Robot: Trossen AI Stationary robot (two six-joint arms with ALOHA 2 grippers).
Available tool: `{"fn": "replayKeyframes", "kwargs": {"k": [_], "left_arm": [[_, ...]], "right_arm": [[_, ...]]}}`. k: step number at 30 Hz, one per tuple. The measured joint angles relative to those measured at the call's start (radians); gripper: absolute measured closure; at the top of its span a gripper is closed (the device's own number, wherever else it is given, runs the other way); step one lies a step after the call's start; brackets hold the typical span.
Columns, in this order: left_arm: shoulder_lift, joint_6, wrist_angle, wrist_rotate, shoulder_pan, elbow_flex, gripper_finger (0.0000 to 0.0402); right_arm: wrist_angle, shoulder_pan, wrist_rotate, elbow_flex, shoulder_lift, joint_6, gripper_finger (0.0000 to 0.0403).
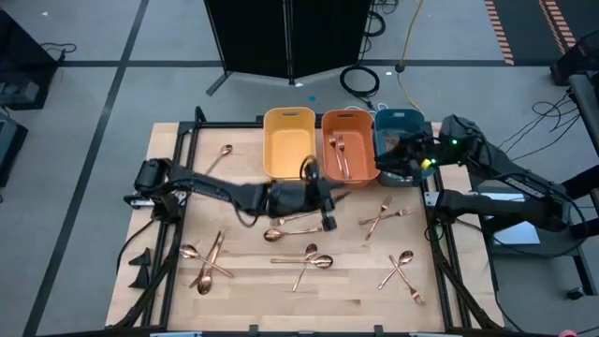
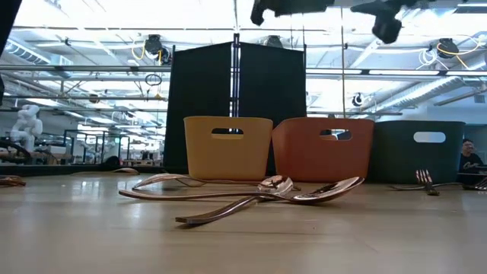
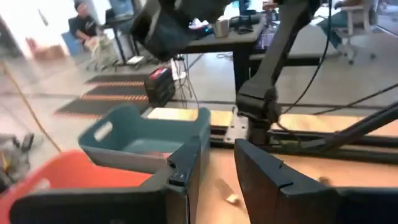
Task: Sort silverware
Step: Put the copper fork into the orange bin
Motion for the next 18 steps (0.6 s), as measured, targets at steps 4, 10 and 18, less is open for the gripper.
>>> {"fn": "replayKeyframes", "kwargs": {"k": [4,10,18], "left_arm": [[0.053,-0.112,0.0,-0.099,-0.077,0.052,0.0305],[0.219,-0.213,-0.004,-0.111,-0.132,0.194,0.0305],[0.417,-0.403,-0.084,-0.137,-0.115,0.399,0.0305]], "right_arm": [[-0.045,0.019,0.0,0.0,-0.05,0.027,0.0234],[-0.125,0.044,0.002,0.0,-0.108,0.032,0.0234],[-0.181,0.048,0.004,0.0,-0.147,0.055,0.0234]]}}
